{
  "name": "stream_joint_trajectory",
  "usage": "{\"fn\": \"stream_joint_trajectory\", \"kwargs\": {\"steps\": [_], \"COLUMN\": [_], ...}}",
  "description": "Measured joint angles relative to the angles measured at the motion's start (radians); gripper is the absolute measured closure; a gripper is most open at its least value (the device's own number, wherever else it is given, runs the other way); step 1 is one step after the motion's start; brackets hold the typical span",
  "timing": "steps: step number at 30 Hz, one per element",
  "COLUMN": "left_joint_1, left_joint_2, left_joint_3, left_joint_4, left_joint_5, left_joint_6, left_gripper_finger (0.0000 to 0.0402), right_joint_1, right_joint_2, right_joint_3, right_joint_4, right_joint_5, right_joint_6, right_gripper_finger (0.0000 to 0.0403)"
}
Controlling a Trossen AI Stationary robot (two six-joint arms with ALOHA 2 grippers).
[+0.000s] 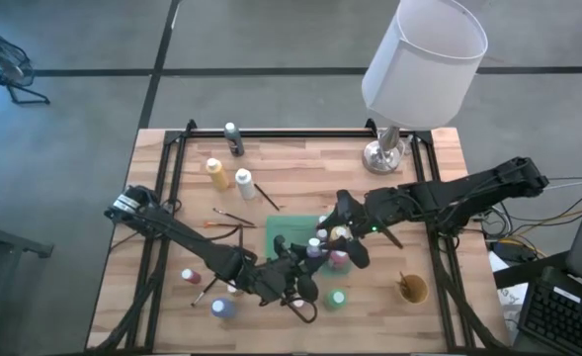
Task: Pick & Place Paint Supplies
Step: Put the purple paint bottle into the green bin
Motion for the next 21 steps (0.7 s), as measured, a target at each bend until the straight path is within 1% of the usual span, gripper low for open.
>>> {"fn": "stream_joint_trajectory", "kwargs": {"steps": [6, 9, 13, 17, 19, 21], "left_joint_1": [-0.002, -0.002, -0.001, -0.001, -0.001, -0.001], "left_joint_2": [0.000, 0.000, 0.000, 0.000, 0.000, 0.000], "left_joint_3": [0.000, 0.000, 0.000, 0.000, 0.000, 0.000], "left_joint_4": [0.000, 0.000, 0.000, -0.001, 0.000, -0.001], "left_joint_5": [-0.004, -0.009, -0.013, -0.013, -0.013, -0.013], "left_joint_6": [0.000, 0.000, -0.004, -0.009, -0.009, -0.008], "left_gripper_finger": [0.0276, 0.0276, 0.0276, 0.0276, 0.0276, 0.0276], "right_joint_1": [0.000, 0.000, 0.001, 0.001, 0.001, 0.001], "right_joint_2": [0.073, 0.099, 0.124, 0.130, 0.129, 0.129], "right_joint_3": [0.085, 0.113, 0.137, 0.153, 0.154, 0.152], "right_joint_4": [-0.064, -0.091, -0.095, -0.100, -0.098, -0.101], "right_joint_5": [-0.029, -0.035, -0.072, -0.073, -0.069, -0.063], "right_joint_6": [-0.012, -0.011, -0.014, -0.020, -0.020, -0.019], "right_gripper_finger": [0.0157, 0.0149, 0.0134, 0.0128, 0.0132, 0.0145]}}
